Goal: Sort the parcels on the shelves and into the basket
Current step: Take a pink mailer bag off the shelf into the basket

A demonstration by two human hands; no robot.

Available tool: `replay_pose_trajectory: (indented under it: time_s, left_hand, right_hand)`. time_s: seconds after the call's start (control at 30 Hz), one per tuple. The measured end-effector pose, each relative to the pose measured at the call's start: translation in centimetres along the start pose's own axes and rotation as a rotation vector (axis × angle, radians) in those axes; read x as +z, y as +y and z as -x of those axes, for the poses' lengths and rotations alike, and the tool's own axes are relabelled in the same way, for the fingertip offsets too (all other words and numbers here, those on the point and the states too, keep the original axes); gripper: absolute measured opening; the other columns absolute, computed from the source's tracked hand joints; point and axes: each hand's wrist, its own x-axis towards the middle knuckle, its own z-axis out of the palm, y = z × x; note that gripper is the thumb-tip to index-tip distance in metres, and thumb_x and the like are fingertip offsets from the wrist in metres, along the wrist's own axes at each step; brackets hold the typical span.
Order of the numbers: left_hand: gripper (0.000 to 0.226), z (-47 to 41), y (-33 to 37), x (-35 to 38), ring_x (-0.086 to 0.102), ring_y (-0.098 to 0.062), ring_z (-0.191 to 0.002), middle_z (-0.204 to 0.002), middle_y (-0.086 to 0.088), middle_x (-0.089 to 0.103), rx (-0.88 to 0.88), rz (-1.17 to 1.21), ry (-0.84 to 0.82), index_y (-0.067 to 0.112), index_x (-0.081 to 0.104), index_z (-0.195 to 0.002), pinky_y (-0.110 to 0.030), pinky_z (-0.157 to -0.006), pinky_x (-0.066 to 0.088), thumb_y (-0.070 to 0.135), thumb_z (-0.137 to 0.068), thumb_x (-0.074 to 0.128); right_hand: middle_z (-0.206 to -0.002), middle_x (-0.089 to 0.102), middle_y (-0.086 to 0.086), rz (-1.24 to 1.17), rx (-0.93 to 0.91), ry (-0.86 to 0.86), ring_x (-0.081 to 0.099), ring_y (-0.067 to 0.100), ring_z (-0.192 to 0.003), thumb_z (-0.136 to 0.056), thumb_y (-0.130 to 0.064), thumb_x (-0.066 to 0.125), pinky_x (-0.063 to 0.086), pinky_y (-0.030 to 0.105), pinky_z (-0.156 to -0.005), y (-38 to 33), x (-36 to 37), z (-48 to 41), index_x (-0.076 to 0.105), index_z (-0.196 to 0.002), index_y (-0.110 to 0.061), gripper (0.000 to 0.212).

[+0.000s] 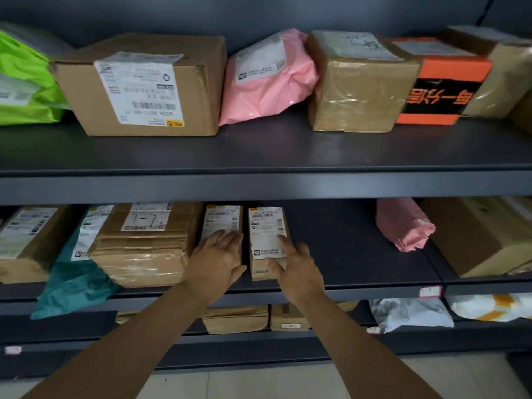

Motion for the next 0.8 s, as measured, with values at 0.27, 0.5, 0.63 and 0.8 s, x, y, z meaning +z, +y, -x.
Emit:
replay_pose_trajectory:
  time_s: [0.27,0.5,0.63,0.8]
  left_hand:
    - [0.058,-1.6,9.0,0.5,0.064,-0.022,-0.103,-0.114,-0.003,0.067,0.248,0.015,0.182,0.013,0.069,-0.111,-0.038,-0.085,0.053,0.039,-0.061,0.084]
    - [0.067,-3.0,11.9,2.3,0.048,-0.036,-0.111,-0.119,-0.019,0.057,-0.054,-0.046,0.177,-0.002,0.06,-0.119,-0.055,-0.092,0.043,0.032,-0.066,0.08]
    - [0.065,-2.9,12.2,3.7,0.053,-0.039,-0.1,-0.116,-0.022,0.056,-0.148,-0.053,0.164,-0.004,0.058,-0.12,-0.053,-0.082,0.048,0.026,-0.068,0.081]
    - [0.058,-3.3,12.4,4.7,0.054,-0.037,-0.107,-0.12,-0.018,0.058,-0.192,-0.003,0.218,-0.001,0.057,-0.123,-0.051,-0.092,0.046,0.021,-0.073,0.078]
  right_hand:
    - [-0.144,0.031,0.008,-0.154,0.117,0.195,0.042,0.026,-0.127,-0.092,-0.039,0.055,0.045,0.039,-0.098,7.7,-3.9,3.9,0.021,-0.149,-0.024,0.068]
    - [-0.135,0.039,0.017,-0.119,0.276,0.432,0.037,0.036,-0.124,-0.089,-0.033,0.062,0.037,0.045,-0.099,15.2,-9.8,3.9,0.027,-0.146,-0.007,0.071]
    - [-0.137,0.037,0.022,-0.077,0.293,0.498,0.035,0.039,-0.124,-0.086,-0.032,0.066,0.035,0.048,-0.1,18.1,-12.3,1.8,0.024,-0.146,-0.004,0.079]
    - [-0.146,0.029,0.021,-0.161,0.333,0.47,0.03,0.04,-0.132,-0.084,-0.041,0.066,0.034,0.049,-0.102,19.6,-14.1,-2.3,0.014,-0.149,-0.005,0.09]
